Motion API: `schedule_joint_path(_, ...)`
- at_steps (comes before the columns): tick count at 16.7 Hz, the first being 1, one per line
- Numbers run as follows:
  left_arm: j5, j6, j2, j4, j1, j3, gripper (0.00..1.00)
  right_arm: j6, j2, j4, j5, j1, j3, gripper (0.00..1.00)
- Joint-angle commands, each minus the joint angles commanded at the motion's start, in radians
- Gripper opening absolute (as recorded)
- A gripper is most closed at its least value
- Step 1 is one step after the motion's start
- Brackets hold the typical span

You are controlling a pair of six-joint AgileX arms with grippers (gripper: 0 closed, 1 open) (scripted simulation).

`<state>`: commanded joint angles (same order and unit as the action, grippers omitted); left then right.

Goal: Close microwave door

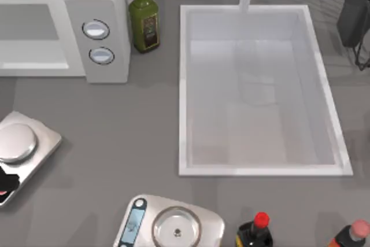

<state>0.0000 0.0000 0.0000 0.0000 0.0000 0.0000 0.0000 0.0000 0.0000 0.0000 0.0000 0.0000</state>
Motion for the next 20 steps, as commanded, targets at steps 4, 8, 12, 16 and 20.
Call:
schedule_joint_path(4, 0.0, 0.0, 0.0, 0.0, 0.0, 0.0, 0.17, 0.0, 0.0, 0.0, 0.0, 0.0, 0.0, 1.0)
schedule_joint_path(8, 0.0, 0.0, 0.0, 0.0, 0.0, 0.0, 0.0, 0.0, 0.0, 0.0, 0.0, 0.0, 0.0, 1.0)
schedule_joint_path(12, 0.0, 0.0, 0.0, 0.0, 0.0, 0.0, 0.0, 0.0, 0.0, 0.0, 0.0, 0.0, 0.0, 1.0)
schedule_joint_path(16, 0.002, 0.0, 0.004, 0.002, 0.002, 0.004, 0.0, 0.0, 0.0, 0.0, 0.0, 0.0, 0.0, 1.0)
schedule_joint_path(20, 0.027, 0.001, 0.076, 0.024, 0.027, 0.051, 0.0, 0.0, 0.0, 0.0, 0.0, 0.0, 0.0, 1.0)
